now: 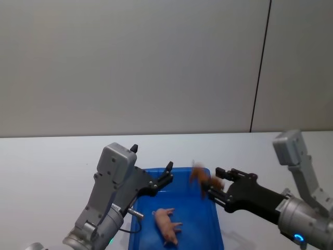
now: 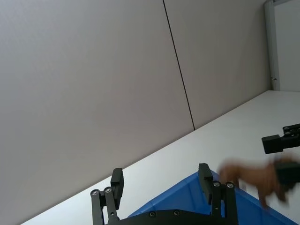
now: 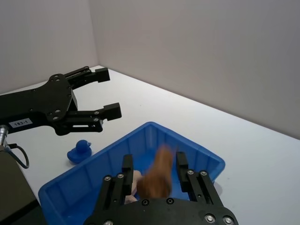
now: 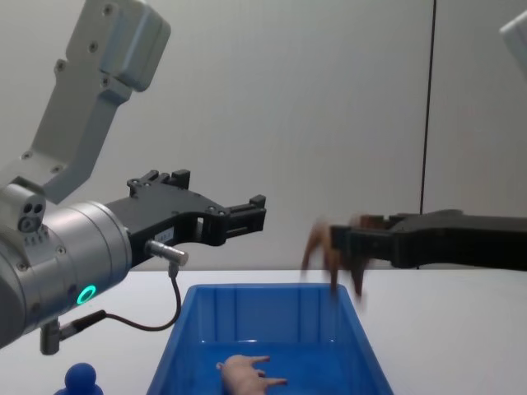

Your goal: Pick up the two dolls from the table and place them into the box.

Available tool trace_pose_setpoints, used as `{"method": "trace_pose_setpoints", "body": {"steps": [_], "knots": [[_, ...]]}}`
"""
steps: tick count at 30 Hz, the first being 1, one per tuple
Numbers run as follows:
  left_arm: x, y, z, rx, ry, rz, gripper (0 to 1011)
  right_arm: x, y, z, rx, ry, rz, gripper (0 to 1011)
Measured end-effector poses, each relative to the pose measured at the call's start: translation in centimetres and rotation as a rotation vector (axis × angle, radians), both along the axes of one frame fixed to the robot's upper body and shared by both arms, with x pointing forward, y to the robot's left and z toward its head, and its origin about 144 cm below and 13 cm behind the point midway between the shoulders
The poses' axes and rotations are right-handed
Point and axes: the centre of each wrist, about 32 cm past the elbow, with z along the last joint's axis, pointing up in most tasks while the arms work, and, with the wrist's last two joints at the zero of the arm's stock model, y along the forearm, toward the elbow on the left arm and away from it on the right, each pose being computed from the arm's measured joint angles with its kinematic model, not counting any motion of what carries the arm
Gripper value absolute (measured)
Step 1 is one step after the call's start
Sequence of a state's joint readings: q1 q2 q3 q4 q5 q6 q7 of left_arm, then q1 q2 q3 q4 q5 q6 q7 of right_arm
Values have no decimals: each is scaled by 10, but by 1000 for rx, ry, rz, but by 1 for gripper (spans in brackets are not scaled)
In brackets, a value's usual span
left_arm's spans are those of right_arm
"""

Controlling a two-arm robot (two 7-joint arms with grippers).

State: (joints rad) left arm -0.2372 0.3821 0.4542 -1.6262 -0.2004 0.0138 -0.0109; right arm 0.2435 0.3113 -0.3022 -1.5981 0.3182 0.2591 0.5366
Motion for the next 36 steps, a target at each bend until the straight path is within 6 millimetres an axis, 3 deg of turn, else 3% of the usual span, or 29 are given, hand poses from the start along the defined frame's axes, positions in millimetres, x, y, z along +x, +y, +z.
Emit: {"method": "trace_pose_setpoints", "body": {"steps": [16,36], "knots": [[0,0,0,0,0,0,1002,8,4,-1,-7,47,22,974],[0,0,0,0,0,0,1002,-15,-47,-15,-21,43,-106,1001]]}}
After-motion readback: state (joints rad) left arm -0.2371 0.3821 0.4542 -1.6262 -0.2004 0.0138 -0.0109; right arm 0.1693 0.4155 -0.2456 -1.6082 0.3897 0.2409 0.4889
